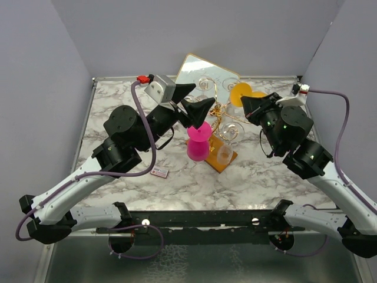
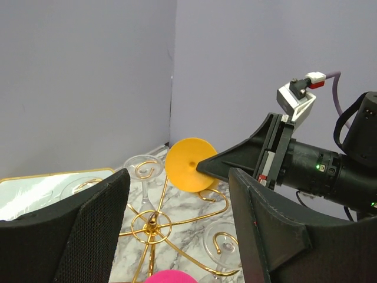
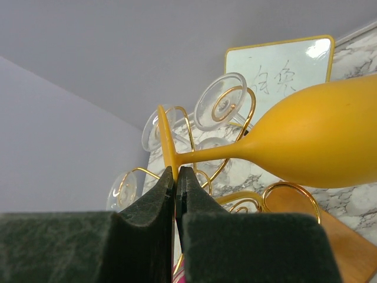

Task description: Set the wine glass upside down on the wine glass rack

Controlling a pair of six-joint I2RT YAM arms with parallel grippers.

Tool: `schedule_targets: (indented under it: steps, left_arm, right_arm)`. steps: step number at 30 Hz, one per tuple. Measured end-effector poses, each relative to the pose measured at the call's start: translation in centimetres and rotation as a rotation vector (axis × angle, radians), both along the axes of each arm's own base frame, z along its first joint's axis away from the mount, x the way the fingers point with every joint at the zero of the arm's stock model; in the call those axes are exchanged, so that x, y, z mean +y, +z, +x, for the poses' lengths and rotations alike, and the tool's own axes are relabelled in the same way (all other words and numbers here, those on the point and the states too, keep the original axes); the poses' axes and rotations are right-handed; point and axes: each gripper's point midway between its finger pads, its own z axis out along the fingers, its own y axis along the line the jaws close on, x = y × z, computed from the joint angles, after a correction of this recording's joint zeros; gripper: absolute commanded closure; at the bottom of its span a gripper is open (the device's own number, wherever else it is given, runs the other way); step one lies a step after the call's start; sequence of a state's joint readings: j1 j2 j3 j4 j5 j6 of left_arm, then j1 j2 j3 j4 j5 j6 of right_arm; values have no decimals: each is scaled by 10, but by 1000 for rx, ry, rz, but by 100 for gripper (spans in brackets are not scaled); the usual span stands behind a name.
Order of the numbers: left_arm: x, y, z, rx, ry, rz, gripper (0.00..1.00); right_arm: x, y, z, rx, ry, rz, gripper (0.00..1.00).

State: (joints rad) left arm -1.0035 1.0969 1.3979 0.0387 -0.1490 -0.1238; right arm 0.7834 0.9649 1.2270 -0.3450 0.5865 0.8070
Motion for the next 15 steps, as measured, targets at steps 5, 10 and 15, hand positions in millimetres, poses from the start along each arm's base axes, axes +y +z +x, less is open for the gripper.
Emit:
schedule_targets:
  steps: [5, 10, 15]
  left_arm:
    - [8, 4, -3, 6, 9, -15, 31]
    - [13, 7, -4, 12, 16, -30, 31]
    - [14, 7, -4, 17, 22, -33, 31]
  right_arm:
    - [7, -12, -1, 32, 21, 35, 99]
    - [14, -27, -2, 79, 47, 63, 99]
    - [14, -35, -4, 121, 41, 83, 99]
